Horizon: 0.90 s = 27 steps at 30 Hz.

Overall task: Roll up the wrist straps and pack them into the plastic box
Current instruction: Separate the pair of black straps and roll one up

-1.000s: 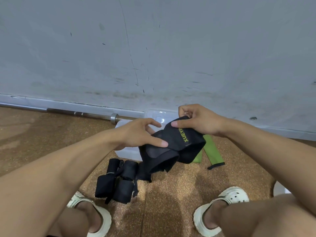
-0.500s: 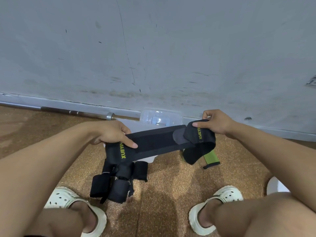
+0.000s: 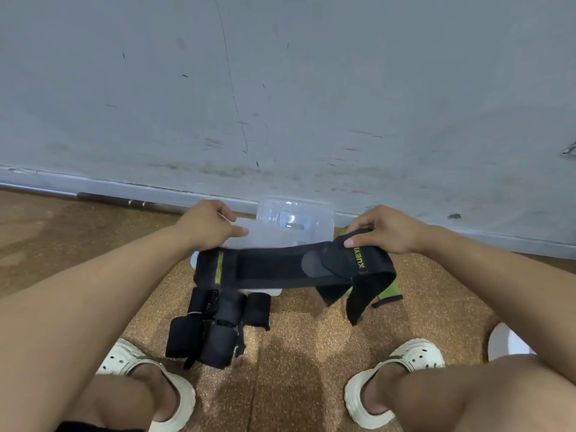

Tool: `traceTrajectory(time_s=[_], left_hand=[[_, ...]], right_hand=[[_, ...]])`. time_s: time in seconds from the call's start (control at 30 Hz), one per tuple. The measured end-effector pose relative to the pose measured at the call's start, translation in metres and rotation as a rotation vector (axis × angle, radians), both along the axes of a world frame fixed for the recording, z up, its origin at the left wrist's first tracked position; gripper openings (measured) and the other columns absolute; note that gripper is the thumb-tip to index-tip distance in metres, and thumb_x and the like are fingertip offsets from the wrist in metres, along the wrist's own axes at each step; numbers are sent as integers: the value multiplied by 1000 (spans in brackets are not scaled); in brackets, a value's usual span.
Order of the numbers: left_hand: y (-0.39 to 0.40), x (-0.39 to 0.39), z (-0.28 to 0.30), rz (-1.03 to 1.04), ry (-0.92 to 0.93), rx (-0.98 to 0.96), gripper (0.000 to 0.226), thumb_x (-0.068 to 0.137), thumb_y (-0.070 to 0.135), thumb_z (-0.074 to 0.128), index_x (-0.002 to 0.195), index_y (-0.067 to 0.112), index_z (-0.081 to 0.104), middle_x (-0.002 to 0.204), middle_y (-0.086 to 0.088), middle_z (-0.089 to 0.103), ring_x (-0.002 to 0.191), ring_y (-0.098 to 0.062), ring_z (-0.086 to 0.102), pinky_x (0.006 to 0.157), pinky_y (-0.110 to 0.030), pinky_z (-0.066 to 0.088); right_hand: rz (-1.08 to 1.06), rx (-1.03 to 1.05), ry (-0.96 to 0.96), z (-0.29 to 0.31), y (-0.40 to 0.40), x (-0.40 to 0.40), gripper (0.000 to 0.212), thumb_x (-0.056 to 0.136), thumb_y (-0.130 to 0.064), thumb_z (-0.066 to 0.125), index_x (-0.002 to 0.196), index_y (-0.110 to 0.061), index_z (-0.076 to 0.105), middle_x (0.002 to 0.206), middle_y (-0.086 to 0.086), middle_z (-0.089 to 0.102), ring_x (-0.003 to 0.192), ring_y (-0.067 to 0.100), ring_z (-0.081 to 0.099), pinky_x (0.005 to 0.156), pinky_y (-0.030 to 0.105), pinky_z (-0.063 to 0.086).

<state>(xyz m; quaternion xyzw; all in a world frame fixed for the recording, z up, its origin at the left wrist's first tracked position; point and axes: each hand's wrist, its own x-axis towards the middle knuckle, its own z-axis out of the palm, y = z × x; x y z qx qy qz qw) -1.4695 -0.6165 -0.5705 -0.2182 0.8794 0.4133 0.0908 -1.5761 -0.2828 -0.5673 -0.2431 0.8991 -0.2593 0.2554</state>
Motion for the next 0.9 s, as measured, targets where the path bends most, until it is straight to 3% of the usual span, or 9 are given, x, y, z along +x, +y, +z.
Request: traceTrajectory(time_s=[0.1,0.17,0.23,0.33,0.47,0.63,0.7,0.8,0.9], left_hand=[[12,1,0,-18,67,105,28,89,39,77,103,16,71,111,1,68,107,-17,63,84,-27,46],[24,1,5,-44,60,175,31,93,46,70,104,17,72,113,4,70,113,-15,61,93,-30,45],[34,0,8,-83,11,212,41,93,56,64,105,17,74,110,6,73,114,-15,63,105,-37,45],[46,3,13,-183,-179,291,60,91,68,57,107,14,75,101,4,79,103,-17,71,103,-40,48],[57,7,15,-253,-296,487,52,92,56,65,117,11,74,110,-4,77,94,-18,71,93,-38,56],[59,11,21,-315,-213,569,41,100,37,53,123,8,70,123,-7,73,115,-29,66,100,-41,51],[55,11,23,-324,-182,659,47,94,34,51,127,4,66,125,-7,72,110,-26,66,94,-40,52],[54,13,23,-415,-88,531,30,98,12,50,115,9,74,111,-9,75,98,-19,68,89,-34,54],[54,15,19,-424,-33,400,23,101,12,58,107,22,79,107,-12,77,87,-19,69,83,-33,55]], right_hand=[[218,-6,182,17,-23,12,7,88,-36,80,94,-32,80,91,-21,76,88,0,69,84,29,54],[386,-19,317,27,-39,22,7,89,-38,78,95,-35,79,89,-25,73,86,-2,66,80,32,54],[496,-67,417,37,-51,32,5,90,-36,77,95,-34,79,86,-22,73,80,-2,61,77,33,52],[554,-128,582,45,-62,39,9,90,-39,75,95,-34,80,73,-18,67,74,7,57,82,35,49],[510,-174,697,48,-66,42,16,89,-43,71,98,-35,81,64,-32,43,72,1,42,88,29,41],[321,-212,689,49,-61,47,12,90,-41,74,96,-33,80,85,-19,74,79,4,58,93,32,46],[243,-216,649,48,-58,44,11,91,-39,74,97,-31,79,87,-15,77,80,6,66,85,33,52],[114,-232,563,43,-52,37,9,90,-42,74,93,-35,77,83,-13,77,78,9,70,75,40,56],[55,-220,484,39,-46,32,6,89,-40,76,91,-34,77,85,-15,76,81,6,70,79,42,57]])
